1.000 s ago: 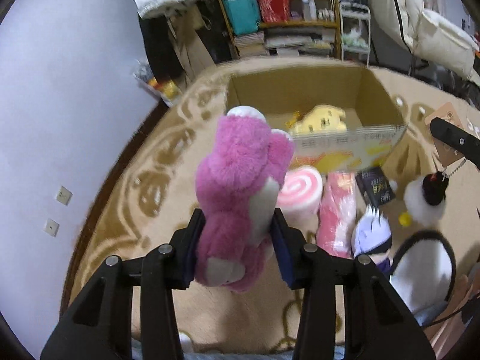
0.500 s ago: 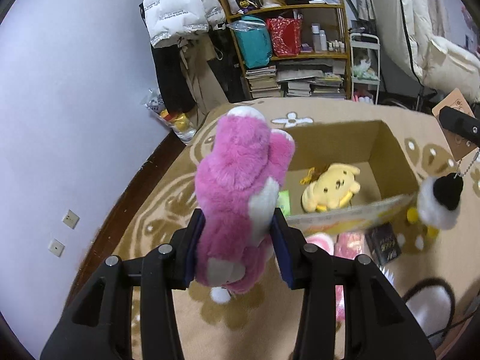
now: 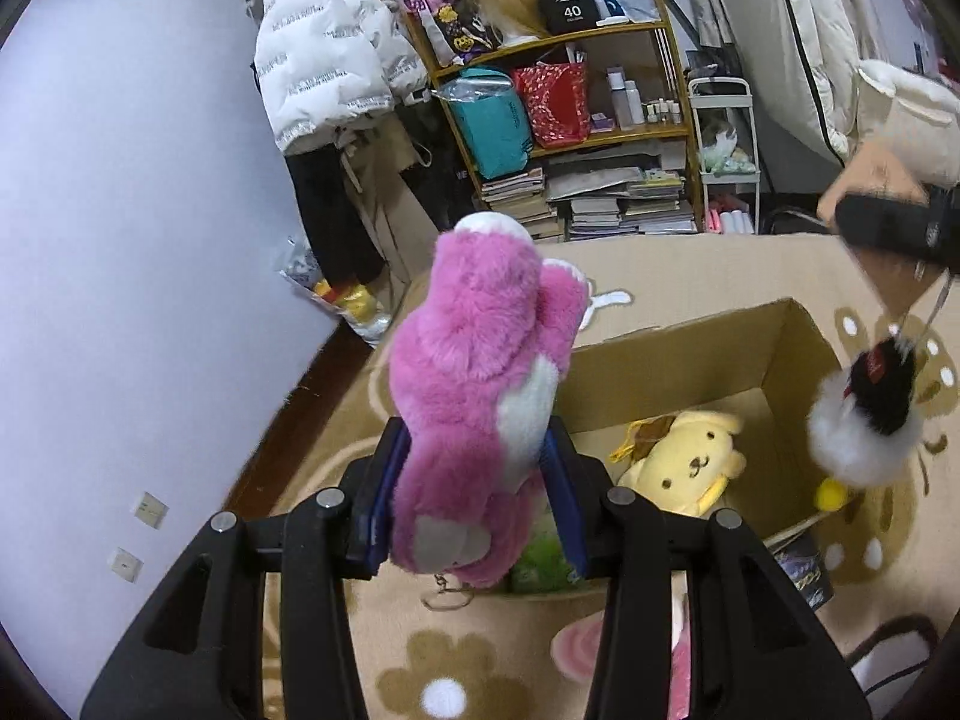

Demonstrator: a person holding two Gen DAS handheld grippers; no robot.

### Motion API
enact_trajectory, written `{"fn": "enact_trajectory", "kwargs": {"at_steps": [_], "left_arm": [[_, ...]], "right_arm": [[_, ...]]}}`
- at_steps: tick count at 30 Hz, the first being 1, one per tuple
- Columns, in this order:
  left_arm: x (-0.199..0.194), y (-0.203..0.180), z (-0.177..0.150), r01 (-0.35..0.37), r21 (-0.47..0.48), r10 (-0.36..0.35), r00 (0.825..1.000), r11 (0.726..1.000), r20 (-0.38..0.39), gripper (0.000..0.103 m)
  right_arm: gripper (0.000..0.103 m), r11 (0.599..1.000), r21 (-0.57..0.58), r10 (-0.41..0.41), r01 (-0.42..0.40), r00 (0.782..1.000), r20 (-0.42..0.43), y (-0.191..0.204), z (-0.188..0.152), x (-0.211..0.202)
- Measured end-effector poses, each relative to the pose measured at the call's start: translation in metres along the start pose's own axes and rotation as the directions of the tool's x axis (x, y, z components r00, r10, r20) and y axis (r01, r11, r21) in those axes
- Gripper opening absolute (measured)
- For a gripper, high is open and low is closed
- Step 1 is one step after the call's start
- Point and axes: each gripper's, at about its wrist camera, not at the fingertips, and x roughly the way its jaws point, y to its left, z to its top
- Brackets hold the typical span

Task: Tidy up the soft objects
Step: 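Lift the pink bear and white plush over the box and release both inside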

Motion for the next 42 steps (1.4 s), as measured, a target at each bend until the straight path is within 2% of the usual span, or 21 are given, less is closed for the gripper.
{"fn": "enact_trajectory", "kwargs": {"at_steps": [8, 15, 20, 21, 22, 23, 27, 30, 31, 32, 34, 36, 38, 42], "left_arm": [[0.025, -0.004, -0.005, 0.080, -0.033, -0.080, 0.997, 0.996, -0.017, 0.042], [0.045, 0.002, -0.007, 0.138, -0.096, -0.144, 0.988, 0.986, -0.057, 0.043], [0.053, 0.000, -0.010, 0.122, -0.063, -0.126, 0.990, 0.991, -0.066, 0.045], [0.054, 0.000, -0.011, 0.137, -0.070, -0.142, 0.988, 0.988, -0.068, 0.045], [0.054, 0.000, -0.011, 0.147, -0.071, -0.152, 0.986, 0.987, -0.066, 0.050], [0.053, -0.001, -0.012, 0.150, -0.069, -0.154, 0.986, 0.986, -0.063, 0.061], [0.048, -0.004, -0.012, 0.119, -0.034, -0.121, 0.991, 0.992, -0.059, 0.075], [0.045, -0.003, -0.011, 0.116, -0.038, -0.119, 0.991, 0.992, -0.063, 0.084], [0.043, -0.002, -0.011, 0.114, -0.047, -0.117, 0.991, 0.992, -0.061, 0.088], [0.041, 0.000, -0.011, 0.114, -0.056, -0.117, 0.991, 0.992, -0.058, 0.091], [0.038, 0.003, -0.011, 0.118, -0.073, -0.122, 0.991, 0.990, -0.054, 0.093], [0.033, 0.007, -0.011, 0.119, -0.085, -0.124, 0.991, 0.989, -0.057, 0.093], [0.026, 0.011, -0.011, 0.117, -0.099, -0.123, 0.991, 0.988, -0.055, 0.096], [0.009, 0.017, -0.013, 0.092, -0.111, -0.097, 0.995, 0.990, -0.038, 0.101]], "right_arm": [[0.004, 0.999, 0.003, -0.031, 0.032, 0.995, -0.098, -0.016, -0.012, 0.035], [0.005, 0.999, 0.032, -0.024, 0.029, 0.989, -0.146, -0.025, -0.020, 0.051], [0.007, 0.998, 0.019, -0.052, 0.057, 0.979, -0.196, -0.025, -0.028, 0.061], [0.007, 0.998, 0.022, -0.050, 0.056, 0.978, -0.200, -0.025, -0.029, 0.062], [0.007, 0.998, 0.027, -0.048, 0.054, 0.978, -0.204, -0.025, -0.029, 0.062], [0.007, 0.998, 0.031, -0.046, 0.054, 0.976, -0.211, -0.026, -0.030, 0.063], [0.015, 0.996, 0.031, -0.072, 0.080, 0.975, -0.211, -0.027, -0.033, 0.061], [0.038, 0.996, 0.054, -0.063, 0.077, 0.973, -0.222, -0.030, -0.035, 0.059], [0.052, 0.995, 0.062, -0.061, 0.077, 0.972, -0.226, -0.031, -0.035, 0.057], [0.060, 0.995, 0.060, -0.068, 0.084, 0.971, -0.231, -0.031, -0.035, 0.056], [0.062, 0.993, 0.039, -0.104, 0.116, 0.967, -0.232, -0.029, -0.034, 0.052], [0.071, 0.993, 0.035, -0.103, 0.114, 0.968, -0.228, -0.027, -0.034, 0.045], [0.093, 0.993, 0.046, -0.099, 0.112, 0.969, -0.226, -0.028, -0.033, 0.038], [0.103, 0.991, 0.050, -0.111, 0.123, 0.975, -0.193, -0.026, -0.030, 0.022]]}}
